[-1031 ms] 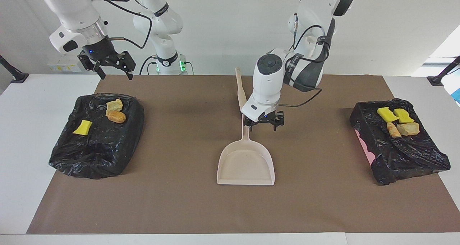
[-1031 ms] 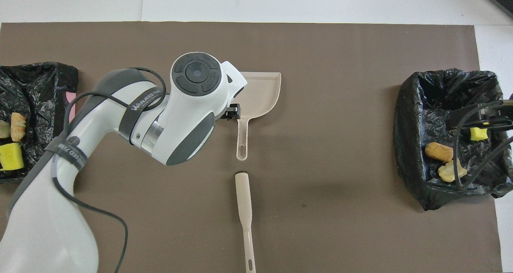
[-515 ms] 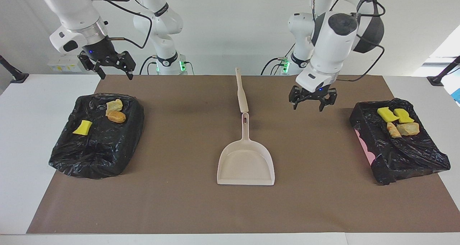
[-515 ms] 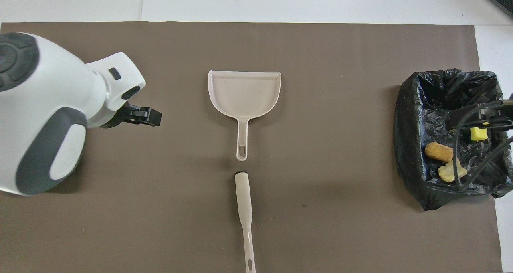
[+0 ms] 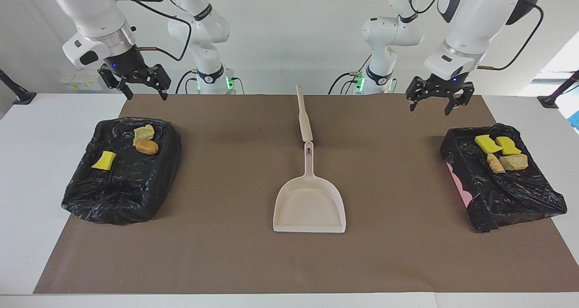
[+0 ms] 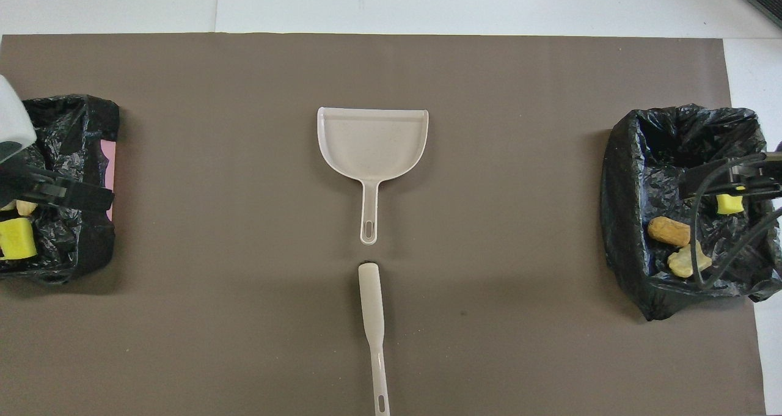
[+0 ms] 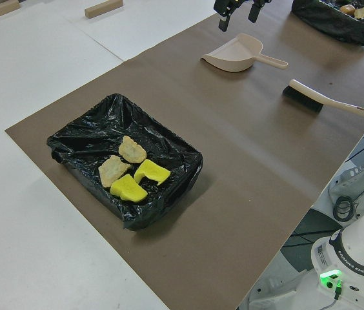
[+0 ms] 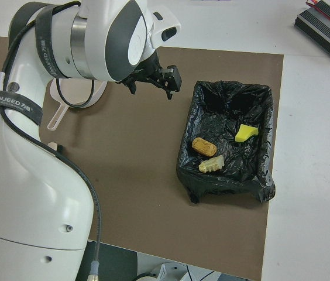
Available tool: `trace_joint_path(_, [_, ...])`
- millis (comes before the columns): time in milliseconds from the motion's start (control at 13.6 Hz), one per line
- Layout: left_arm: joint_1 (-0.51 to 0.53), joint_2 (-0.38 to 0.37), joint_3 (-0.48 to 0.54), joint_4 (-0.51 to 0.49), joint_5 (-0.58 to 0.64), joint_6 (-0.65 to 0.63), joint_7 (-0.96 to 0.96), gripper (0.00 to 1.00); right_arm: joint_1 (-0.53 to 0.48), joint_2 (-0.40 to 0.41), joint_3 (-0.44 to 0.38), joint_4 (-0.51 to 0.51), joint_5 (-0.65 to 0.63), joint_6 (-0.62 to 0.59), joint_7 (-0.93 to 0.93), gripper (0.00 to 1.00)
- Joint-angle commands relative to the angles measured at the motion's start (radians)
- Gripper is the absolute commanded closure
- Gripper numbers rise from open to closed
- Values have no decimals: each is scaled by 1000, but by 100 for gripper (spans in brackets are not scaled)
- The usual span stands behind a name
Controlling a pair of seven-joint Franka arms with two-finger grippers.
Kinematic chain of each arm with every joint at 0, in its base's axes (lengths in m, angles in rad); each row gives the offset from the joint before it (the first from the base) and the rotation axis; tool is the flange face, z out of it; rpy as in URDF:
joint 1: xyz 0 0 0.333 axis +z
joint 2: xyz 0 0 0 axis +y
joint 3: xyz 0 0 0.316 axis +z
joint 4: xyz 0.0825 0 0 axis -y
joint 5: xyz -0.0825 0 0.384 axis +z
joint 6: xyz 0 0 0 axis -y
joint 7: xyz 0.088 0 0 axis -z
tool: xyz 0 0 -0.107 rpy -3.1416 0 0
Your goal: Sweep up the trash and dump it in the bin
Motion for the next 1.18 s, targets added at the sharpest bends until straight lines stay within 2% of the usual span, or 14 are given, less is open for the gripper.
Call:
trace_joint_path(0, [46, 41, -18, 101, -20, -87, 30, 0, -4, -15, 4, -11, 6, -7, 18, 0])
trace_joint_path(221, [47, 60, -18, 162, -34, -135, 28, 0, -4, -15, 4, -11, 6, -7, 16, 0])
trace_joint_path(1104, [46, 40, -24, 141, -40, -124, -94, 0, -4, -15, 4, -11, 6, -7, 16, 0])
